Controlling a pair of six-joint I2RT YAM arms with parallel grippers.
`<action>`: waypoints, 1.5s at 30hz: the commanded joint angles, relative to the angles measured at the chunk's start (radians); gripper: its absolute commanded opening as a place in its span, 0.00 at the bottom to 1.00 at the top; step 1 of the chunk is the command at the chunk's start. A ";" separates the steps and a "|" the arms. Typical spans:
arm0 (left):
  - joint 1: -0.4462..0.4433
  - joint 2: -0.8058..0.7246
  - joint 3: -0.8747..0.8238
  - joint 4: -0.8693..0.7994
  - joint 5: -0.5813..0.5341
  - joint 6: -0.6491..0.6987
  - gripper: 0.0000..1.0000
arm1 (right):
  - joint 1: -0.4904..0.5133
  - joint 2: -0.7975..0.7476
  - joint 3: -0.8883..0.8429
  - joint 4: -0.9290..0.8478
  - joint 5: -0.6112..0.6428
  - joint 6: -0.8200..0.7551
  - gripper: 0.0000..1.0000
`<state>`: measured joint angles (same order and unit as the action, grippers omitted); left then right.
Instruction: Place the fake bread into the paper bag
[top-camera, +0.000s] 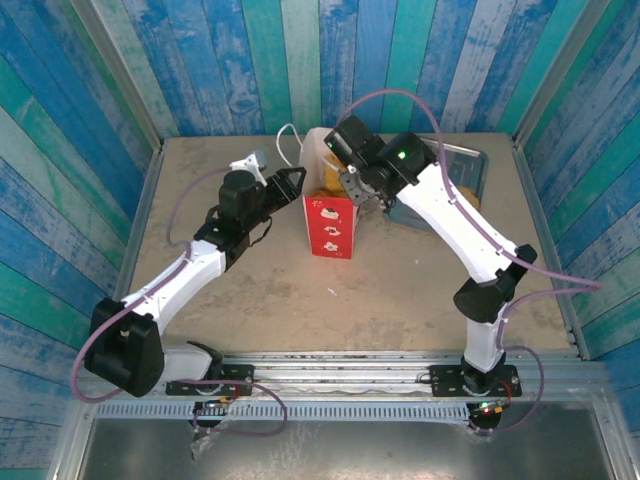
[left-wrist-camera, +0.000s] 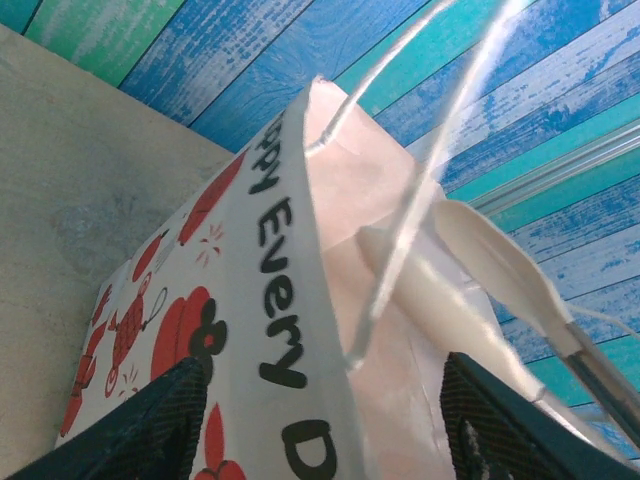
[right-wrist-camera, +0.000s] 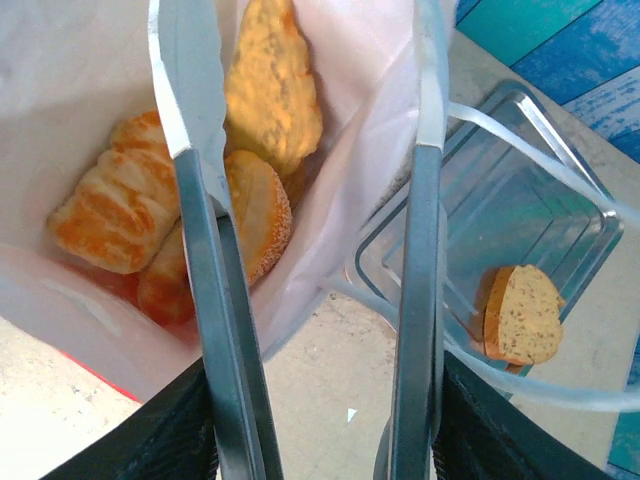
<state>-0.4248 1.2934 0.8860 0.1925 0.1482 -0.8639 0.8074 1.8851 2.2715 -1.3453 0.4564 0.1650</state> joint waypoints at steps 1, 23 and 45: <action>-0.002 -0.049 -0.013 -0.014 -0.011 0.022 0.69 | -0.005 -0.111 -0.020 0.067 0.025 0.024 0.53; -0.002 -0.376 -0.163 -0.119 -0.252 0.269 0.99 | -0.390 -0.578 -0.558 0.314 -0.099 0.118 0.53; -0.002 -0.361 -0.210 -0.115 -0.298 0.291 0.94 | -0.710 -0.379 -0.914 0.345 -0.203 0.027 0.58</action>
<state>-0.4248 0.9234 0.6628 0.0799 -0.1379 -0.5945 0.1135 1.4845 1.3453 -1.0119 0.2291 0.2157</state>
